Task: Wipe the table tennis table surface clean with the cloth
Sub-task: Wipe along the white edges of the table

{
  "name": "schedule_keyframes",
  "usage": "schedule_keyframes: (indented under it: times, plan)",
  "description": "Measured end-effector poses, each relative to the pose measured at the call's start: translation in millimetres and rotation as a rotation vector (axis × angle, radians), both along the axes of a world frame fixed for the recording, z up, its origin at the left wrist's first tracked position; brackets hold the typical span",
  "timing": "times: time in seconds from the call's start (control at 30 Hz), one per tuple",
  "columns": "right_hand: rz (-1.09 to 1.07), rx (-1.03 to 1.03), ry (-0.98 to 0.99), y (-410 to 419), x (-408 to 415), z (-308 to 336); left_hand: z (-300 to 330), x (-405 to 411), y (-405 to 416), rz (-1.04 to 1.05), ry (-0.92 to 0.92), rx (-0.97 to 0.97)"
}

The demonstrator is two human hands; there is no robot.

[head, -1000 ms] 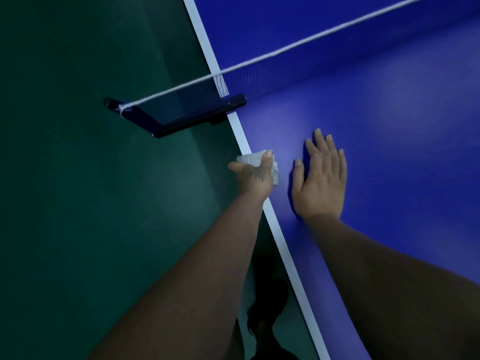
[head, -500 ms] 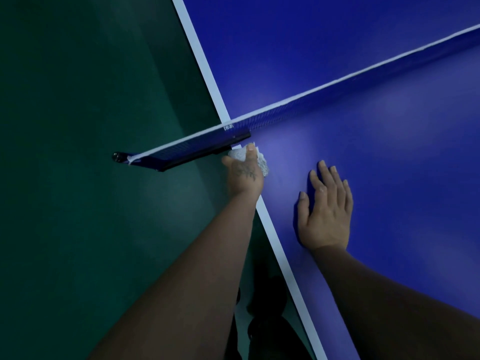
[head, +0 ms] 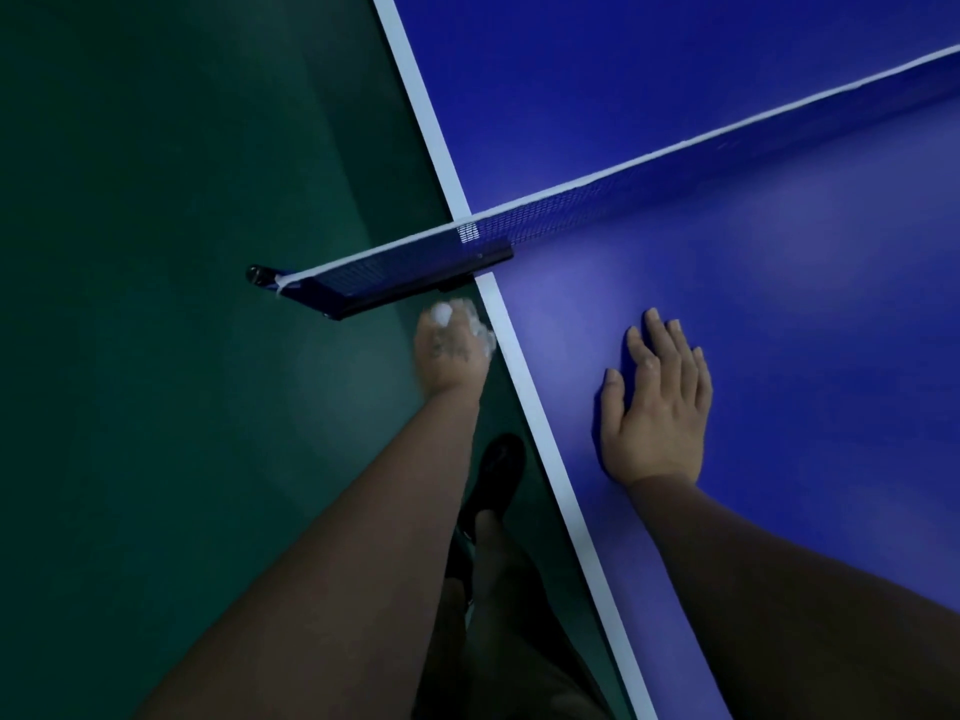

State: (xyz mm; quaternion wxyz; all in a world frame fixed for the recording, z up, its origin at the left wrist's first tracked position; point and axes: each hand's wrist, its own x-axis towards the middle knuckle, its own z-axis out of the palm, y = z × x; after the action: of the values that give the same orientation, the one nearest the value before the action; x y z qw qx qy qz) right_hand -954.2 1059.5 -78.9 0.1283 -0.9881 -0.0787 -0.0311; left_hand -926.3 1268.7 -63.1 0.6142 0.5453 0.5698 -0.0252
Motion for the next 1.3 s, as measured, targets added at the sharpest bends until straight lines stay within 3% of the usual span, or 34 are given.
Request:
schedule_keyframes:
  times: [0.13, 0.3, 0.4, 0.5, 0.9, 1.07, 1.3]
  plan:
    - [0.003, 0.011, -0.003, 0.0, 0.2, 0.2, -3.5, -51.8, 5.3, -0.177, 0.067, 0.06]
    - [0.001, 0.031, 0.007, 0.9, -5.3, 2.7, 13.6, -105.5, 19.3, -0.058, 0.102, -0.075]
    - [0.024, 0.028, 0.069, 1.5, -7.7, 10.5, 32.0, -134.4, 34.5, -0.087, 0.095, -0.048]
    - [0.057, 0.008, 0.124, 1.5, -14.9, 30.5, 45.0, -157.9, 52.6, -0.134, 0.111, 0.004]
    - [0.299, 0.109, -0.016, 24.0, -85.1, 132.8, 115.6, -196.3, 79.7, -0.247, 0.059, -0.009]
    - [0.389, 0.15, -0.118, 40.5, -53.5, 162.4, 131.2, -179.9, 125.4, -0.133, 0.071, 0.014]
    - [0.399, 0.237, -0.296, 80.4, 59.1, 175.7, 122.1, -101.8, 204.1, 0.131, 0.059, 0.044]
